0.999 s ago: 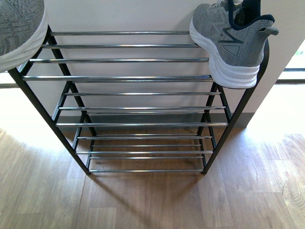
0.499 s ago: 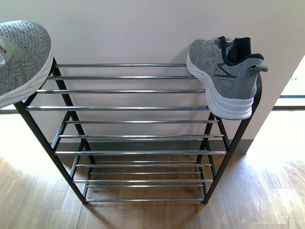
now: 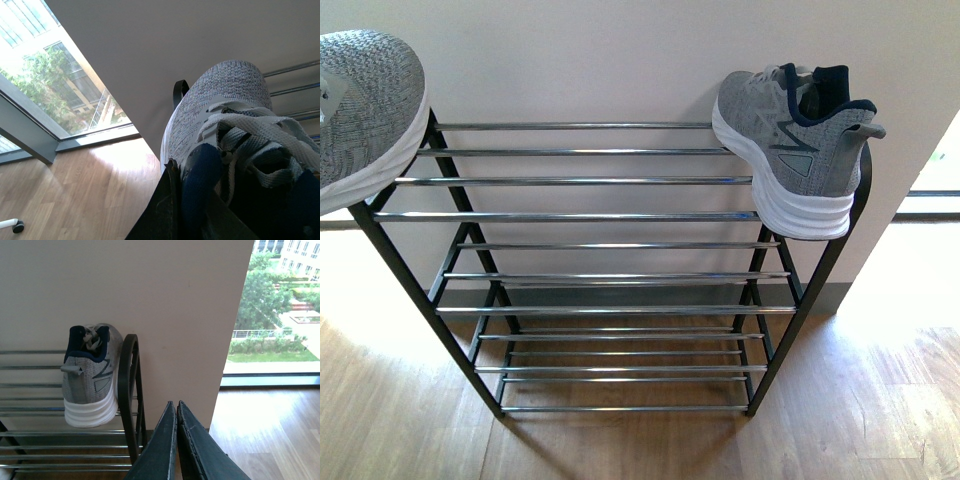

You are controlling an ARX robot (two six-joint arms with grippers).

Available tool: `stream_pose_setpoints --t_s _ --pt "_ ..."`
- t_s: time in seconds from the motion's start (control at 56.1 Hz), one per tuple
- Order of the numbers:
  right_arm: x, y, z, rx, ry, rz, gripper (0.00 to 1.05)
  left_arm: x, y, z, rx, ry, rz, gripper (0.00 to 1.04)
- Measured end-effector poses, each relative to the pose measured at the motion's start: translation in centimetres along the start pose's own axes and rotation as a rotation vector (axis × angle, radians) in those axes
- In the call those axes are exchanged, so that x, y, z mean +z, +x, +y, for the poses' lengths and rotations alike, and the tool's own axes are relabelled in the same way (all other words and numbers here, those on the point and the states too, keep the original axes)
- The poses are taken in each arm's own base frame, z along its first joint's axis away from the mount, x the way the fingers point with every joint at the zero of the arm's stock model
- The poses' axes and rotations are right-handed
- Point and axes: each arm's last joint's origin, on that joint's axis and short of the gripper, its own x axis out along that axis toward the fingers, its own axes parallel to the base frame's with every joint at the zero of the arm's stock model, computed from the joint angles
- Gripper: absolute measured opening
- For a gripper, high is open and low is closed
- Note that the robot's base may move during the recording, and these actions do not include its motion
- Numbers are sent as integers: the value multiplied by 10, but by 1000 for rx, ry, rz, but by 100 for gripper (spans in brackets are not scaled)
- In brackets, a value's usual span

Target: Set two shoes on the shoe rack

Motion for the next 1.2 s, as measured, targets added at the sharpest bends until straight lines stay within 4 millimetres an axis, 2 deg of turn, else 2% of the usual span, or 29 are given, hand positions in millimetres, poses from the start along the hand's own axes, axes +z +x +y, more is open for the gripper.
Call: stream_pose_setpoints --t_s 0.25,1.195 --pt "-9 -13 0 0 0 -16 1 0 0 0 0 0 0 2" --pt "-4 -41 0 0 -1 -33 1 0 0 0 0 0 0 2"
